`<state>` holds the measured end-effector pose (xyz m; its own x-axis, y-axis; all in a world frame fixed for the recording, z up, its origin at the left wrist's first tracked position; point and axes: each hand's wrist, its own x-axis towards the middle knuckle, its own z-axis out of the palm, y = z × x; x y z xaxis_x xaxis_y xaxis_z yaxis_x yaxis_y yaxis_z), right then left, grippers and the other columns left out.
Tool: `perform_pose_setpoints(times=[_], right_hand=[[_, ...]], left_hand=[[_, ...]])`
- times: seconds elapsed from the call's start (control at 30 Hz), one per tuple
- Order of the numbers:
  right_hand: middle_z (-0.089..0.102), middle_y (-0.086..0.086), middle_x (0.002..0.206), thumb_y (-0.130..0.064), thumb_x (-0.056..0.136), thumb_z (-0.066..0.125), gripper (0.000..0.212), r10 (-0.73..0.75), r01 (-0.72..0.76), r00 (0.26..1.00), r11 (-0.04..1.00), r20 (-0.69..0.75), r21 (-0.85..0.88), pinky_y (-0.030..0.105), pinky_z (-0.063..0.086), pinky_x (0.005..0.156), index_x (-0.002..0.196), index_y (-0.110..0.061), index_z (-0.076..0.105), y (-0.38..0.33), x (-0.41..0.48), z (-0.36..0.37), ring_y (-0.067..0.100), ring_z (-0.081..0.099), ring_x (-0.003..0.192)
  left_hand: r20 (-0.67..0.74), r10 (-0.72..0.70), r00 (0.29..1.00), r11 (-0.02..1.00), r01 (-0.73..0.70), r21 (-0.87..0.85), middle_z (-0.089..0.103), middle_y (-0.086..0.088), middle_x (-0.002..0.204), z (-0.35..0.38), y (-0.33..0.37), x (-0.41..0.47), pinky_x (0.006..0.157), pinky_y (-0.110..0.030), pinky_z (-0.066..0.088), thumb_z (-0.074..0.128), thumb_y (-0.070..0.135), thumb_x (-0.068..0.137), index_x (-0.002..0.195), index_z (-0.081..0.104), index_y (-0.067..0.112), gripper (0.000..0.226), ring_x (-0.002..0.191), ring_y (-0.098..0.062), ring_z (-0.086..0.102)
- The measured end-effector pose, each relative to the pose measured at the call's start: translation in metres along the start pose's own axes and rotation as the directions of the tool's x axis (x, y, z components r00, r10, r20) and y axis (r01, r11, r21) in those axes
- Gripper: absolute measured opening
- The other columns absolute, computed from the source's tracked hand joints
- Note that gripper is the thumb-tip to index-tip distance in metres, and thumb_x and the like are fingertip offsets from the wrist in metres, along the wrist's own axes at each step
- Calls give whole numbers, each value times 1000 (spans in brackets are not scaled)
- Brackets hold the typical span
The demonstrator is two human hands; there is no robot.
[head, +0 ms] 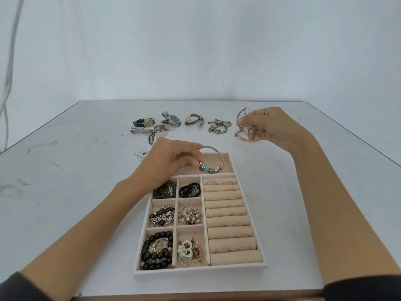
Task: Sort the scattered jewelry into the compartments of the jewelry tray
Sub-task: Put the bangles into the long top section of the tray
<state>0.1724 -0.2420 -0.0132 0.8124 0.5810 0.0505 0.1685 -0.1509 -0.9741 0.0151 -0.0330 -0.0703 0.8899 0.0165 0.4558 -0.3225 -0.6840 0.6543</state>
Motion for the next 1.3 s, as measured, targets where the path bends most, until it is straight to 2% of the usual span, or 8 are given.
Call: perform_pose_setpoints(times=[0.17,0.43,0.57,0.8,0.9,1.0,1.13,1.3], right_hand=[[55,11,68,-7,81,69,16,3,-3,1000,1000,0,-2,18,43,47,91,6,69,2,1,0,16,48,52],[56,10,67,-8,80,70,16,11,-11,1000,999,4,-33,19,43,48,89,5,68,3,1,0,15,50,52],[57,8,66,-7,80,70,10,16,-15,1000,999,5,-34,19,43,48,84,2,69,3,1,1,16,50,52],[56,8,66,-7,80,70,18,17,-17,1000,1000,6,-25,19,43,48,92,6,68,3,0,1,15,50,52],[56,8,66,-7,80,70,17,18,-18,1000,1000,3,-26,19,44,48,91,5,68,3,0,0,15,50,51],[57,8,66,-6,79,70,18,22,-22,1000,1000,6,-19,19,44,47,92,6,69,3,1,1,15,50,51],[57,9,66,-6,80,70,27,31,-31,1000,999,5,-23,19,44,48,98,13,66,4,2,0,13,51,49],[57,10,67,-7,80,70,25,26,-26,1000,999,12,-24,19,44,48,96,12,66,5,3,-1,13,51,49]], left_hand=[[-2,33,999,999,-33,-24,74,-4,94,0,-1,1,96,-25,50,72,0,78,87,75,5,11,113,-3,61],[97,-25,995,991,38,-130,73,-9,100,1,-1,1,92,-16,49,71,-4,78,91,72,3,16,111,0,61],[85,-28,996,990,39,-132,73,-10,101,1,-3,1,91,-18,51,74,-1,76,92,74,5,18,109,-1,63],[109,79,991,994,-87,66,71,-2,106,-2,-1,2,88,-29,55,75,7,78,91,76,9,13,103,-1,64],[126,166,978,942,-195,274,56,11,119,-5,3,0,85,-35,51,68,29,83,86,73,25,8,106,-3,55],[157,224,962,872,-270,407,60,16,104,-9,7,1,82,-42,47,56,45,83,86,70,30,21,99,-8,51],[201,252,947,821,-319,473,63,17,85,-10,11,2,76,-37,45,53,46,85,88,68,32,21,87,-5,49],[149,179,972,872,-227,433,60,27,78,-1,16,1,63,-24,43,55,43,85,89,72,29,22,75,4,52]])
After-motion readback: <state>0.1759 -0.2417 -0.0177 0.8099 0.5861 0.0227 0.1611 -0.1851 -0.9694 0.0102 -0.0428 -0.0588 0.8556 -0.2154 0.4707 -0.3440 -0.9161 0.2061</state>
